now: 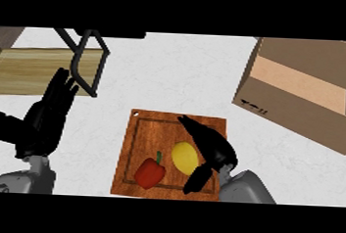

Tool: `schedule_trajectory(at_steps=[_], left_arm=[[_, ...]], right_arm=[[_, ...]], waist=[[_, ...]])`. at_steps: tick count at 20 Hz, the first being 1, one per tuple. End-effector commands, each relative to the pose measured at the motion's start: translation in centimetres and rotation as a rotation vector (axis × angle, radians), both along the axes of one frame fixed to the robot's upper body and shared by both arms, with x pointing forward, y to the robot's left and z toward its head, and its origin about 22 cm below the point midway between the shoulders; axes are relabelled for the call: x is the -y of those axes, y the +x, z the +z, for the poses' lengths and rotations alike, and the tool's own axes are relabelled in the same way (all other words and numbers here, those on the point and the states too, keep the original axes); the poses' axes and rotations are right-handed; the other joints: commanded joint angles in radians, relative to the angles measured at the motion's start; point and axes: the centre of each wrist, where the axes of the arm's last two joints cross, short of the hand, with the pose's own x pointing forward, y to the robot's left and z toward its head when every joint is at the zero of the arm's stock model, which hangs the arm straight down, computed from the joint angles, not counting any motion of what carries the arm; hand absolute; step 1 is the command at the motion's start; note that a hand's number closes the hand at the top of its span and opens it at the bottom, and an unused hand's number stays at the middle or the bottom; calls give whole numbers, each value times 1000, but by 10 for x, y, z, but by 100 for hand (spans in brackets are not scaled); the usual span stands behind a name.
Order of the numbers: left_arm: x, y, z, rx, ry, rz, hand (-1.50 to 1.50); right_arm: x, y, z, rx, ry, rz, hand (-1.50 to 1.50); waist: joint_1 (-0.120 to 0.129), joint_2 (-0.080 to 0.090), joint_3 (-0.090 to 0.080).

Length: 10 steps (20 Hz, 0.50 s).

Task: Pick the lemon from the cutting board and place it in the cardboard box

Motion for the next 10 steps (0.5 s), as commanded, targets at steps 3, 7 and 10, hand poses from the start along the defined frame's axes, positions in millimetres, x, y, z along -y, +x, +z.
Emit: schedule_trajectory(at_steps=[3,7,10], left_arm=[[-11,6,-17,13,-3,0,0],[-8,1,-5,3,-3,-8,0],[1,-25,-18,5,-15,-10,0]], right_arm=[[7,-16,8,22,-14,23,150],[-2,2,-22,133,-42,76,150],[-7,-7,6,170,-52,75,150]], waist=[[-4,0,0],[3,1,0],[1,-1,0]])
